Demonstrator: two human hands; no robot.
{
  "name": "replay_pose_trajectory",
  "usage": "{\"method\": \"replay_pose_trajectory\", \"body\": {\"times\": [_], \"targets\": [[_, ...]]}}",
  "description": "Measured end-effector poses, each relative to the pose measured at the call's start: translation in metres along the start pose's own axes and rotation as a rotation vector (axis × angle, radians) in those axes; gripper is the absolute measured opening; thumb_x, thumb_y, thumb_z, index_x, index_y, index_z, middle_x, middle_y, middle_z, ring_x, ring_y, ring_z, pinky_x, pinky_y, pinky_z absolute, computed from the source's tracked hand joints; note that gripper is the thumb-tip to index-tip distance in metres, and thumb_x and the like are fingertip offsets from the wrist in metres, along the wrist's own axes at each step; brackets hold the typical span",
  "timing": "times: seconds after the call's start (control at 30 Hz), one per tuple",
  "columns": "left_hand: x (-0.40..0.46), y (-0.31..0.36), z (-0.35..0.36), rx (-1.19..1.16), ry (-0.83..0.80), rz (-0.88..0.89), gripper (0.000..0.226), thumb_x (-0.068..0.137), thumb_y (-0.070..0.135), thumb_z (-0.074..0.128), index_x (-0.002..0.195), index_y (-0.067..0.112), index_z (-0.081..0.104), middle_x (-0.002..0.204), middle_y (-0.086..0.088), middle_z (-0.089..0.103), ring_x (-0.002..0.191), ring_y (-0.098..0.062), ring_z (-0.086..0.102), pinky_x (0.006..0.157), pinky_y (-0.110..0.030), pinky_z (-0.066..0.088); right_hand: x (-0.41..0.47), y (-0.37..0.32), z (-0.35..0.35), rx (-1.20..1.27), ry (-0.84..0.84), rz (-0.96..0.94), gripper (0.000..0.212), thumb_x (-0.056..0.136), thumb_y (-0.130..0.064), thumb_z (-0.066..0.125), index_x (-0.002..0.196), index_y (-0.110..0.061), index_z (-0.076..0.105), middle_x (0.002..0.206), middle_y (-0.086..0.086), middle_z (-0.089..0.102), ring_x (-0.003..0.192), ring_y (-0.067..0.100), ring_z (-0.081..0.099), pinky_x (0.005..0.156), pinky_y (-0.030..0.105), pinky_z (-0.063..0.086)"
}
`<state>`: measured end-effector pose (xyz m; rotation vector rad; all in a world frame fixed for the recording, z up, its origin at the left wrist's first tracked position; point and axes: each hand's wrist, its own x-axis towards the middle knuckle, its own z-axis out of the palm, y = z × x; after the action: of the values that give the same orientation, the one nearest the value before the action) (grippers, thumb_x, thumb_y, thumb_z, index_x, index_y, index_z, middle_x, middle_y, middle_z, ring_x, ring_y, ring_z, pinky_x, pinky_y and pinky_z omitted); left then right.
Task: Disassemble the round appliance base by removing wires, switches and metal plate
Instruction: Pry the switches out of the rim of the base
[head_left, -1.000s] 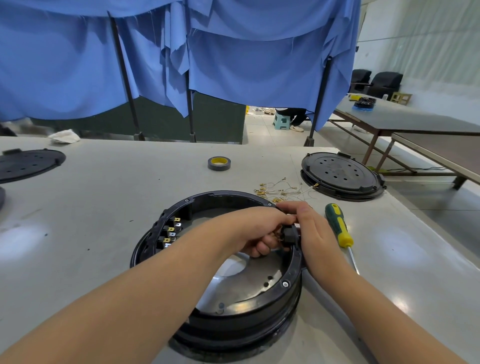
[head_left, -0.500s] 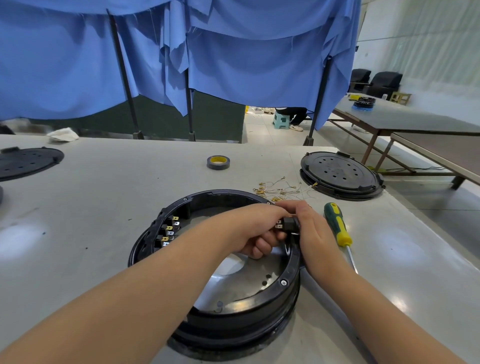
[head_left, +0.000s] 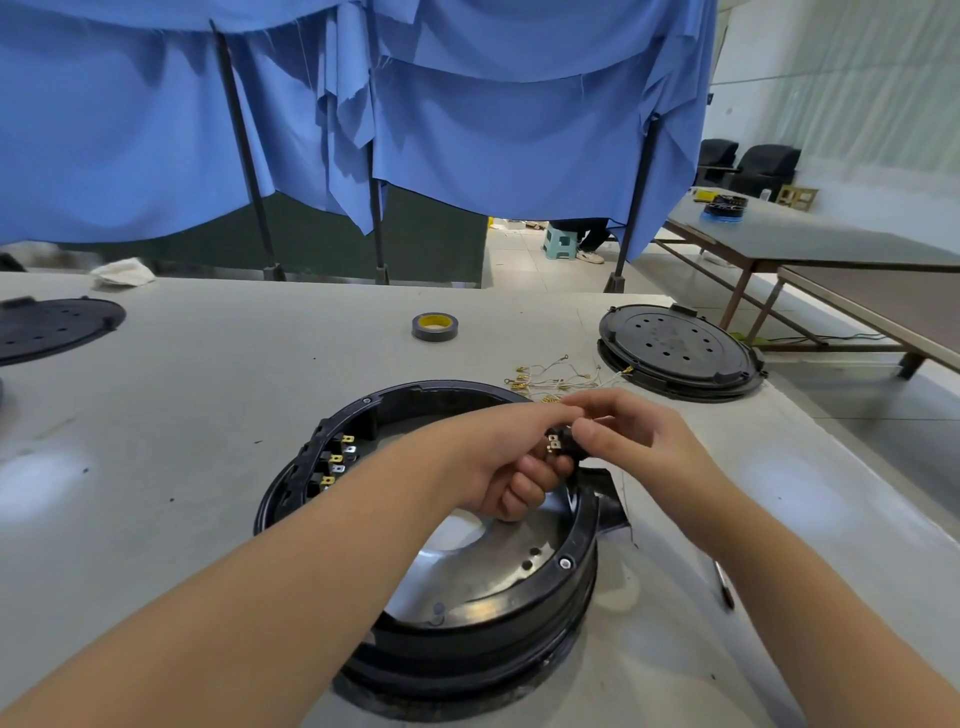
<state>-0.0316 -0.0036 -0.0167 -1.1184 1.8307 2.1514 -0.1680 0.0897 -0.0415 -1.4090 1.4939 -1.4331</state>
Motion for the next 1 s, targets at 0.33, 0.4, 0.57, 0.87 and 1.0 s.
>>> {"method": "replay_pose_trajectory", "body": {"times": [0.33, 0.4, 0.57, 0.87, 1.0], "targets": [[-0.002, 0.003, 0.001, -0.004, 0.120, -0.023, 0.059, 0.098, 0.052, 0.033, 0.052, 0.018, 0.048, 0.037, 0.008, 0.028, 0.031, -0.007, 0.026, 0.036, -0.013, 0.019, -0.002, -0.004, 0.003, -0.056, 0.048, -0.019, 0.009, 0.081, -0.016, 0.073, 0.090, -0.015, 0.071, 0.085, 0.009, 0.070, 0.078, 0.027, 0.062, 0.081, 0.047, 0.053], [-0.004, 0.005, 0.003, 0.183, 0.333, 0.058, 0.056, 0.099, 0.049, 0.033, 0.060, 0.013, 0.054, 0.037, 0.006, 0.036, 0.035, -0.011, 0.034, 0.041, -0.015, 0.025, -0.003, -0.003, 0.002, -0.040, 0.026, -0.008, 0.009, 0.081, -0.013, 0.073, 0.090, -0.015, 0.071, 0.082, 0.007, 0.069, 0.076, 0.019, 0.062, 0.077, 0.042, 0.054], [-0.023, 0.005, -0.003, 0.701, 0.634, 0.399, 0.033, 0.095, 0.039, 0.048, 0.084, 0.014, 0.065, 0.076, -0.001, 0.064, 0.069, -0.016, 0.062, 0.066, -0.030, 0.047, -0.002, 0.001, 0.001, -0.056, 0.019, 0.010, 0.013, 0.080, -0.014, 0.076, 0.090, -0.021, 0.073, 0.086, 0.019, 0.067, 0.071, 0.016, 0.065, 0.078, 0.045, 0.056], [-0.039, -0.040, -0.034, 1.285, 0.669, 0.266, 0.087, 0.076, 0.085, 0.021, 0.151, 0.044, 0.003, 0.163, 0.011, 0.002, 0.149, -0.013, -0.003, 0.119, -0.053, -0.002, -0.002, 0.003, 0.003, -0.095, 0.014, -0.017, 0.014, 0.079, -0.029, 0.073, 0.093, -0.028, 0.072, 0.083, 0.027, 0.064, 0.066, 0.017, 0.063, 0.061, 0.030, 0.056], [-0.035, -0.058, -0.040, 1.306, 0.646, 0.196, 0.106, 0.060, 0.097, 0.015, 0.150, 0.046, -0.008, 0.161, 0.012, -0.020, 0.146, -0.012, -0.024, 0.114, -0.052, -0.018, -0.001, 0.004, 0.004, -0.160, 0.022, -0.039, 0.009, 0.088, -0.023, 0.069, 0.092, -0.031, 0.071, 0.083, 0.031, 0.060, 0.066, 0.022, 0.057, 0.061, 0.031, 0.051]]}}
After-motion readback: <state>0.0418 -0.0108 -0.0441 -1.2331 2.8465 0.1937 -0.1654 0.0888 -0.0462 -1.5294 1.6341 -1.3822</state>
